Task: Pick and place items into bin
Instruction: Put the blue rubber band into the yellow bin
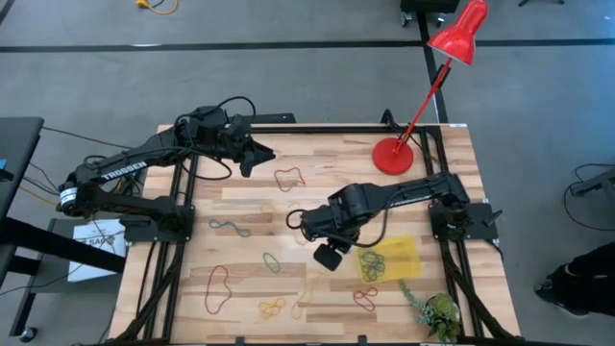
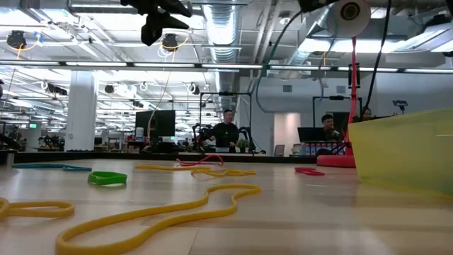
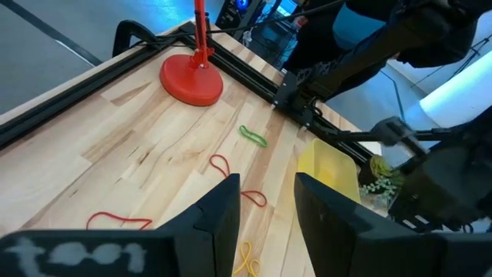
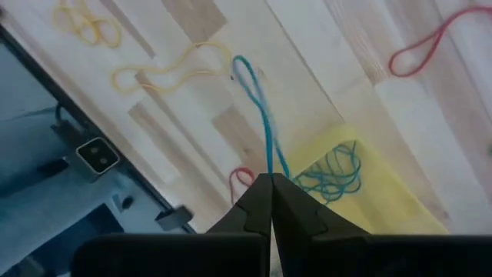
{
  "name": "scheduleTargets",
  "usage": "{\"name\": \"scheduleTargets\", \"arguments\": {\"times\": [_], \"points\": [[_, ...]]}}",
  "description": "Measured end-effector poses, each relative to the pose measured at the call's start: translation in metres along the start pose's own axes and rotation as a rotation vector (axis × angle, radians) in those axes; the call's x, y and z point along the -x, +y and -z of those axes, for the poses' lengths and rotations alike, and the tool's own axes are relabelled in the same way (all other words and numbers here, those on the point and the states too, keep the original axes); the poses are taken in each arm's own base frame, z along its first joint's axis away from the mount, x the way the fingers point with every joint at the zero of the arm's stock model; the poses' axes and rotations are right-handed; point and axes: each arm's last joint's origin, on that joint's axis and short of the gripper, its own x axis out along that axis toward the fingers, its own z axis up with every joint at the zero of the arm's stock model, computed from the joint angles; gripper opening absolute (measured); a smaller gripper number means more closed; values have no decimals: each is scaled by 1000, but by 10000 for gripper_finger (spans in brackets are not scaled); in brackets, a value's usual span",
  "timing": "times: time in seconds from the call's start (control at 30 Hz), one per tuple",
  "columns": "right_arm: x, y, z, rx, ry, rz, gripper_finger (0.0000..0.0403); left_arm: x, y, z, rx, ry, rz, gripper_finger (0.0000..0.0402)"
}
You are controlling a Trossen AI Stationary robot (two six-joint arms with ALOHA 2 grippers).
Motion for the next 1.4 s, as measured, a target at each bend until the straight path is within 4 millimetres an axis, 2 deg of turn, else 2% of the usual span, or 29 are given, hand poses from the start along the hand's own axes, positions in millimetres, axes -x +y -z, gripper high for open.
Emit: {"name": "scheduleTargets", "arguments": {"times": [0.3, 0.53, 0.7, 0.87, 1.17, 1.4], "points": [[34, -21, 39, -113, -70, -8, 0, 0, 0, 0, -1, -2, 2, 114], [31, -41, 73, -219, -37, 27, 0, 0, 0, 0, -1, -4, 1, 114], [15, -52, 91, -268, 5, 93, 0, 0, 0, -2, -5, -21, -2, 114], [-10, -55, 99, -281, 57, 162, 0, 0, 0, -4, 14, -52, -23, 114], [-53, -54, 90, -326, 46, 122, 0, 0, -2, -8, 39, -94, -17, 114], [-76, -60, 89, -376, 45, 127, 0, 0, -2, -8, 54, -98, -19, 114]]}}
